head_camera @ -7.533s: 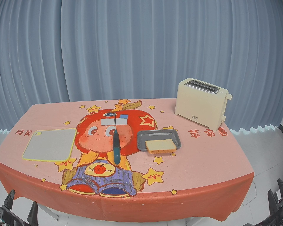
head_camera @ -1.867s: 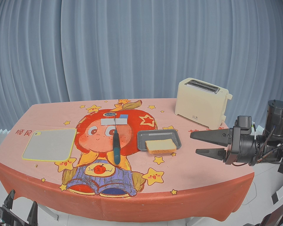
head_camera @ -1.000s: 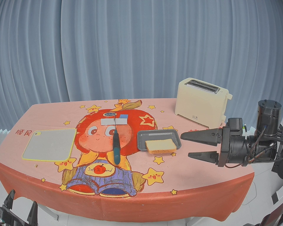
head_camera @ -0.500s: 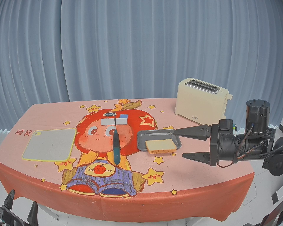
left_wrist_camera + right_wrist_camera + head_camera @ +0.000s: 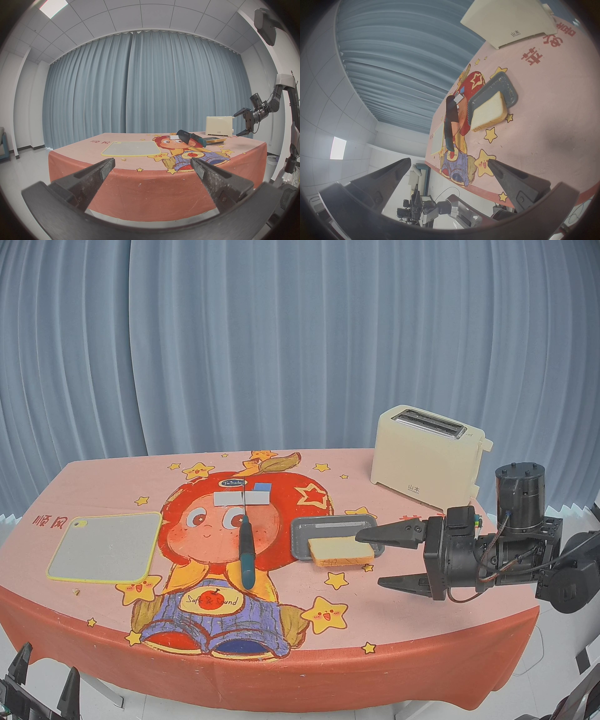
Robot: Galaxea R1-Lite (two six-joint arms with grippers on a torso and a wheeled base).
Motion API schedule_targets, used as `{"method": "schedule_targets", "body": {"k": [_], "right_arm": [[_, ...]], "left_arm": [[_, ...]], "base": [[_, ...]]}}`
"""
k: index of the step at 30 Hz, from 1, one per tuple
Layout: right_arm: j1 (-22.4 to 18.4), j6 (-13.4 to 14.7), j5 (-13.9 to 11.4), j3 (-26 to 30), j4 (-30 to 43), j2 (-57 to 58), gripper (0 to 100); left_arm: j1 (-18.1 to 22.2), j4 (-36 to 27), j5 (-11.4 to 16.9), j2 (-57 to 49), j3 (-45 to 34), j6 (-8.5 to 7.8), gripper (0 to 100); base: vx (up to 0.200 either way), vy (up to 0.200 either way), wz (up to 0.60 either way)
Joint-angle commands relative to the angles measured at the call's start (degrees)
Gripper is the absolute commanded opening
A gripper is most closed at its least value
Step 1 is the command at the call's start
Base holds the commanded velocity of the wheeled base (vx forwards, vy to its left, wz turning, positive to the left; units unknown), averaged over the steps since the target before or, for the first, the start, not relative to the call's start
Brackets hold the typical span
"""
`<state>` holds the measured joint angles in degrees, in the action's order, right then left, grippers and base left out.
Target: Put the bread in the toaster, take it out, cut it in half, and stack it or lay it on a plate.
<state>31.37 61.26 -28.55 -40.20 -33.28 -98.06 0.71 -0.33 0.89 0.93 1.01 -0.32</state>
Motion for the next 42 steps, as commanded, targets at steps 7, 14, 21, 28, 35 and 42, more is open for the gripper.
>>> {"method": "schedule_targets", "body": {"k": [7,14,21,28,35,42], "right_arm": [[0.01,1.41,-0.89,0.13,-0.03,-2.66,100],[-1.04,4.05,-1.95,-0.05,-3.46,-4.77,100],[-1.92,7.56,-1.86,0.21,-9.79,-8.02,100],[-2.19,7.91,-1.77,-0.4,-10.14,-9.52,100],[-2.98,8.09,-1.77,-1.81,-10.05,-11.54,100],[-3.77,12.92,-1.77,-4.09,-10.05,-12.59,100]], "left_arm": [[0.08,-0.02,-0.01,-0.93,-1.01,0.05,100],[0.08,-0.02,-0.01,-0.93,-1.01,0.05,100],[0.08,-0.02,-0.01,-0.93,-1.01,0.05,100],[0.0,-0.02,-0.01,-0.93,-1.01,0.05,100],[0.08,-0.02,-0.01,-0.93,-1.01,0.05,100],[0.08,-0.02,-0.01,-0.93,-1.01,0.05,100]], "base": [[0.0,0.0,0.0],[0.0,0.0,0.0],[0.0,0.0,0.0],[0.0,0.0,0.0],[0.0,0.0,0.0],[0.0,0.0,0.0]]}}
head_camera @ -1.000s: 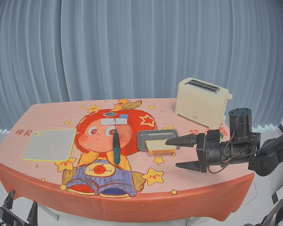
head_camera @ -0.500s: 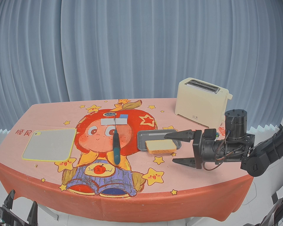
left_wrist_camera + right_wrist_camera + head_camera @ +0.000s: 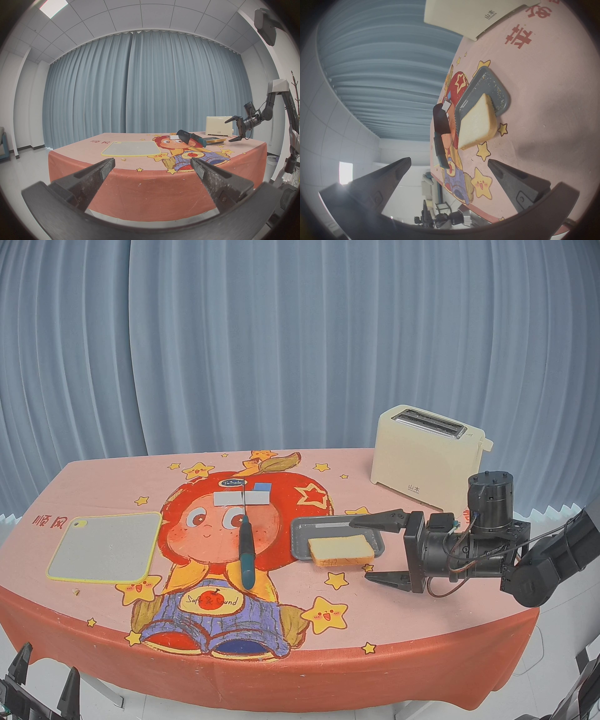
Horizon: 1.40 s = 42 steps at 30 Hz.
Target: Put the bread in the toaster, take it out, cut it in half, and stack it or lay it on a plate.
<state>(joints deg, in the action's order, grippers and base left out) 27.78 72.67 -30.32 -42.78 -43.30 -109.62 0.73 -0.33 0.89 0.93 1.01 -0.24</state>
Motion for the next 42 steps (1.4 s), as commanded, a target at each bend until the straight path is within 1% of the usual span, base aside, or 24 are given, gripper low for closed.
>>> {"method": "schedule_targets", "body": {"k": [1,16,18,19,21,26,29,34,42], "right_arm": [[-0.18,1.95,0.08,-1.78,-0.03,-1.3,100],[-0.71,2.74,0.0,-2.49,0.15,-4.55,100],[-0.8,3.18,0.0,-2.93,0.15,-4.73,100],[-0.89,4.59,0.0,-3.54,0.06,-5.52,100],[-0.89,5.29,0.0,-3.72,-0.03,-5.69,100],[-1.15,5.38,0.08,-4.42,-0.03,-5.87,100],[-2.29,5.55,0.0,-5.21,-0.03,-6.57,100],[-2.38,6.61,0.17,-6.18,-0.03,-7.63,100],[-2.82,6.7,0.17,-6.97,-0.03,-7.89,100]], "left_arm": [[-0.03,-0.02,-0.01,-0.93,-1.01,-0.02,100],[-0.03,-0.02,-0.01,-0.93,-1.01,-0.02,100],[-0.03,-0.02,-0.01,-0.93,-1.01,-0.02,100],[-0.03,-0.02,-0.01,-0.93,-1.01,-0.02,100],[-0.03,-0.02,-0.01,-0.93,-1.01,-0.02,100],[-0.03,-0.02,-0.01,-0.93,-1.01,-0.02,100],[-0.03,-0.02,-0.01,-0.93,-1.01,-0.02,100],[-0.03,-0.02,-0.01,-0.93,-1.01,-0.02,100],[0.06,-0.02,-0.01,-0.93,-1.01,-0.02,100]], "base": [[0.0,0.0,0.0],[0.0,0.0,0.0],[0.0,0.0,0.0],[0.0,0.0,0.0],[0.0,0.0,0.0],[0.0,0.0,0.0],[0.0,0.0,0.0],[0.0,0.0,0.0],[0.0,0.0,0.0]]}}
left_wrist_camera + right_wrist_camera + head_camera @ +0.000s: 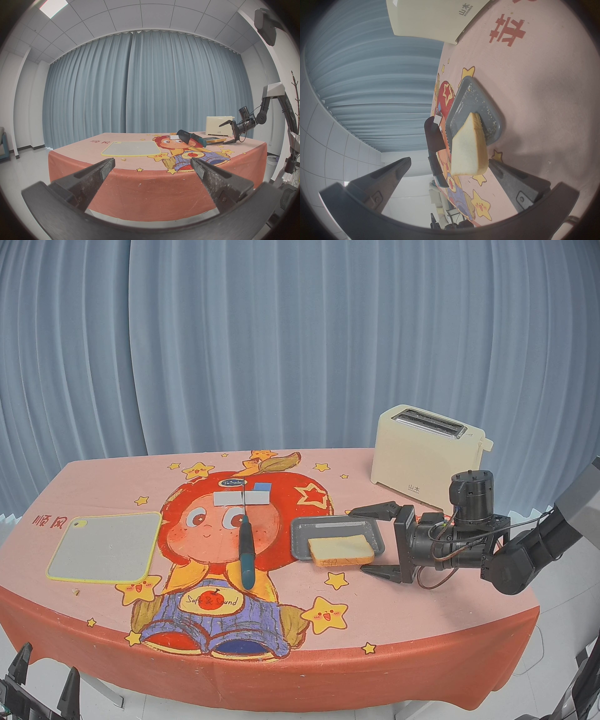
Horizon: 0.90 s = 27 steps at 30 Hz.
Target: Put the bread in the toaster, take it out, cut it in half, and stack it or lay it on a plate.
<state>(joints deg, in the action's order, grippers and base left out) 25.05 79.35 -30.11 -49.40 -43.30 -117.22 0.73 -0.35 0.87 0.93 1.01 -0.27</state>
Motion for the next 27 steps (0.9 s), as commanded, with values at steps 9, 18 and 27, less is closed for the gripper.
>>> {"method": "schedule_targets", "body": {"k": [9,18,27], "right_arm": [[-0.44,0.98,0.05,-0.79,-0.03,-1.25,100],[-0.44,0.9,0.4,-0.17,0.15,-3.27,0],[0.79,0.63,0.4,2.81,0.06,-2.66,0]], "left_arm": [[0.06,0.0,0.01,-0.93,-1.01,-0.08,100],[-0.03,0.0,0.01,-0.93,-1.01,0.0,100],[-0.03,0.0,0.01,-0.93,-1.01,0.0,100]], "base": [[0.0,0.0,0.0],[0.0,0.0,0.0],[0.0,0.0,0.0]]}}
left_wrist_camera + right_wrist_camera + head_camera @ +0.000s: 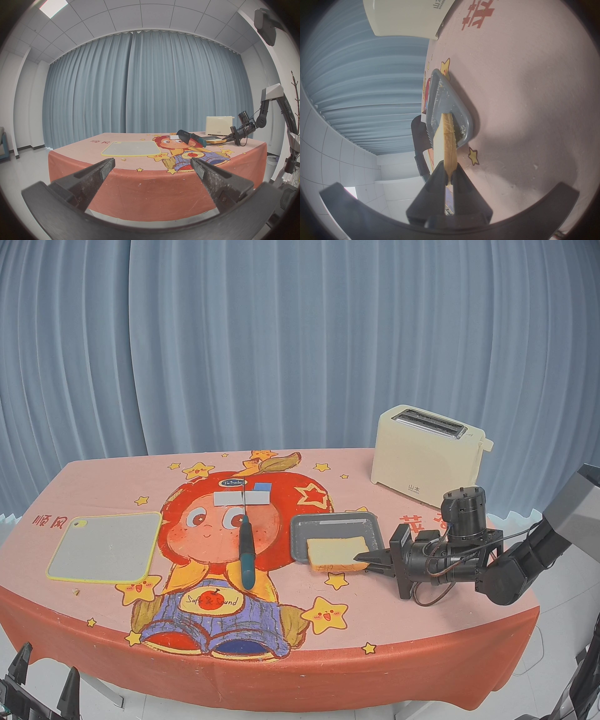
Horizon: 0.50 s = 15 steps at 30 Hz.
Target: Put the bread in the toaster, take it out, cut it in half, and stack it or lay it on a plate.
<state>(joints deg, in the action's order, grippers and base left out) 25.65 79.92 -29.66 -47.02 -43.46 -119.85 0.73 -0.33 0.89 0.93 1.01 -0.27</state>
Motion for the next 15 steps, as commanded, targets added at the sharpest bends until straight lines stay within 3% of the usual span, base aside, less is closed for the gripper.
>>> {"method": "schedule_targets", "body": {"k": [1,15], "right_arm": [[0.28,0.06,-0.05,0.44,0.22,0.05,0],[-0.42,-0.03,-0.05,0.09,0.04,2.86,0]], "left_arm": [[0.06,-0.02,-0.01,-0.93,-1.01,0.0,100],[0.06,-0.02,-0.01,-0.93,-1.01,0.0,100]], "base": [[0.0,0.0,0.0],[0.0,0.0,0.0]]}}
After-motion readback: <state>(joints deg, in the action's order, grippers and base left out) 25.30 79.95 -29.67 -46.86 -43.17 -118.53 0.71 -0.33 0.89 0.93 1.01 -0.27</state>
